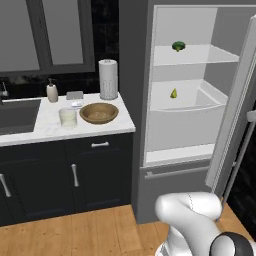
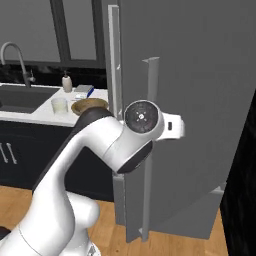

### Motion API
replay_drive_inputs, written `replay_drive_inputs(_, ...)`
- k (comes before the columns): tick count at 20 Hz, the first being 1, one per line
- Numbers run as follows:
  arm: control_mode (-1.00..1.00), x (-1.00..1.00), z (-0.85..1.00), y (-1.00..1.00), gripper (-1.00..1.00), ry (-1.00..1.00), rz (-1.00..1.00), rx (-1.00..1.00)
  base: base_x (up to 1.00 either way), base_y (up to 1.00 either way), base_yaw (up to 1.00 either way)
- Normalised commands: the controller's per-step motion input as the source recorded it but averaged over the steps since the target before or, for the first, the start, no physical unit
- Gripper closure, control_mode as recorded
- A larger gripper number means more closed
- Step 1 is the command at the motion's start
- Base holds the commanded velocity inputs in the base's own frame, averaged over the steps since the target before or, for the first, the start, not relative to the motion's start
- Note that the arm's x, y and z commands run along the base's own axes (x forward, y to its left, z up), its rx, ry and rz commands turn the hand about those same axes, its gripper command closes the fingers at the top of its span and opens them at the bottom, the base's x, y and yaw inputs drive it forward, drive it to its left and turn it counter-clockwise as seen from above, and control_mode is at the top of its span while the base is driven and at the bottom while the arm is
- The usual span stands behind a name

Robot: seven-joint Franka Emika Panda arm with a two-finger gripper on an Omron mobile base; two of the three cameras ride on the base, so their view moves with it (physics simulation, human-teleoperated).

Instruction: Grab a lemon wedge from the fridge and one ice cube from the ice bowl, and put them in the glass of lemonade.

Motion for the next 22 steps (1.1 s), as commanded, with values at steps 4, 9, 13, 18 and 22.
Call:
replay_drive_inputs(4,-1.00,-0.29,0.22,0.47,-1.00,0.14,0.02,-0.35,0.00,0.00,0.00)
replay_drive_inputs(9,-1.00,-0.34,0.11,0.66,-1.00,0.06,0.00,-0.39,0.00,0.00,0.00)
replay_drive_inputs(13,-1.00,-0.01,0.00,0.85,-1.00,0.00,0.00,-0.35,0.00,0.00,0.00)
replay_drive_inputs(18,-1.00,0.00,0.00,0.90,-1.00,0.04,-0.01,-0.35,0.00,0.00,0.00)
replay_drive_inputs(22,-1.00,0.00,0.00,0.62,-1.00,0.12,0.00,-0.27,0.00,0.00,0.00)
